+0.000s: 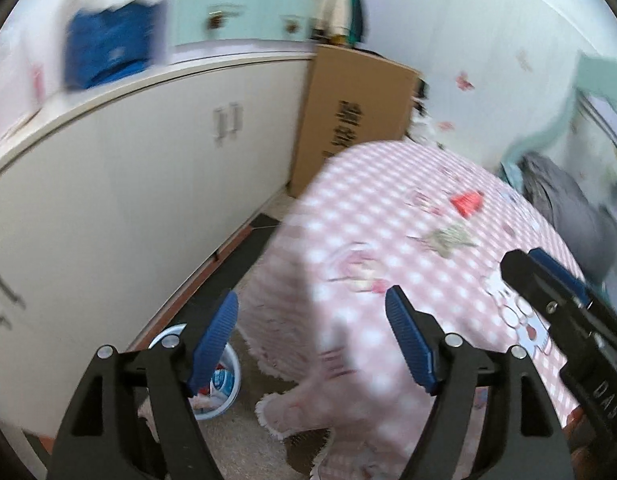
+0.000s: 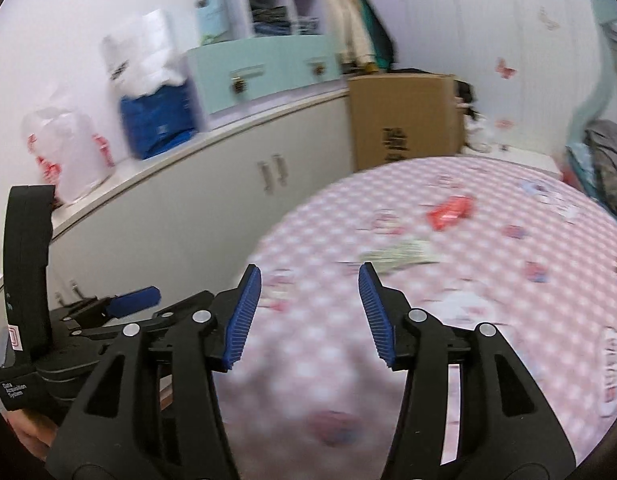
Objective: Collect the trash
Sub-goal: 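Move both grippers back over the table toward the two wrappers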
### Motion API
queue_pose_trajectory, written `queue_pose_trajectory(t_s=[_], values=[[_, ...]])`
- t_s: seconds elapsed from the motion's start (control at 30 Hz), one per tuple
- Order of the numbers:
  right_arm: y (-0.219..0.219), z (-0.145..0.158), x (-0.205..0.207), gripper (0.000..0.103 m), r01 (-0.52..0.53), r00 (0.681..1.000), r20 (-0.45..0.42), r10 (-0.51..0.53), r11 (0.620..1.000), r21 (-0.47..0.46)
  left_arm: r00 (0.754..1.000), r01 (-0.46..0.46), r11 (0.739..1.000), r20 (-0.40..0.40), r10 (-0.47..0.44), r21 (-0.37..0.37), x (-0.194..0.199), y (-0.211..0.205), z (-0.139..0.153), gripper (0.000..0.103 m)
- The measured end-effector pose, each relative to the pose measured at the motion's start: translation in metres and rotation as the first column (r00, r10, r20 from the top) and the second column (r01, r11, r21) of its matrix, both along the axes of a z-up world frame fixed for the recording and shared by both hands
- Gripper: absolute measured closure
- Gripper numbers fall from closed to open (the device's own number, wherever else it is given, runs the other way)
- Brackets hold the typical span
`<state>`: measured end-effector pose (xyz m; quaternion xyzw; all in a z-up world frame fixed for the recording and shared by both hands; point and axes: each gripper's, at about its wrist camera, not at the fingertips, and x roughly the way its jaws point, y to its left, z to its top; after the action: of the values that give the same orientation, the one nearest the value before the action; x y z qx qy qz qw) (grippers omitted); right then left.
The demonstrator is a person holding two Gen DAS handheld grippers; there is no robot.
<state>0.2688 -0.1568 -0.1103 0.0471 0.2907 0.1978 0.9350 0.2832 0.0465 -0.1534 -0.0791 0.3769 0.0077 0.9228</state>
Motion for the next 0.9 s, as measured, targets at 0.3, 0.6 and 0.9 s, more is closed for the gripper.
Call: queue_pose_trajectory(t_s=[0.3, 0.6, 0.9], values=[[-0.086, -0.017, 0.032, 0.046, 0.133, 0.987, -0.093, -0.135, 0.991, -0.029, 0.977, 0.21, 0.97, -0.054, -0.204, 0.123, 0.049, -0.091, -0.002, 0.028], [-0.113, -0.031, 0.068, 0.035, 0.134, 0.973, -0.191, -0.132, 0.991, 0.002, 0.969, 0.246, 0.94, -0.074, -0.235, 0.235, 0.093, -0.131, -0.014, 0.028], [-0.112, -0.038, 0.112, 0.032, 0.156, 0.957, -0.25, -0.148, 0.988, 0.016, 0.938, 0.342, 0.922, -0.135, -0.321, 0.184, 0.125, -0.138, -0.026, 0.053]])
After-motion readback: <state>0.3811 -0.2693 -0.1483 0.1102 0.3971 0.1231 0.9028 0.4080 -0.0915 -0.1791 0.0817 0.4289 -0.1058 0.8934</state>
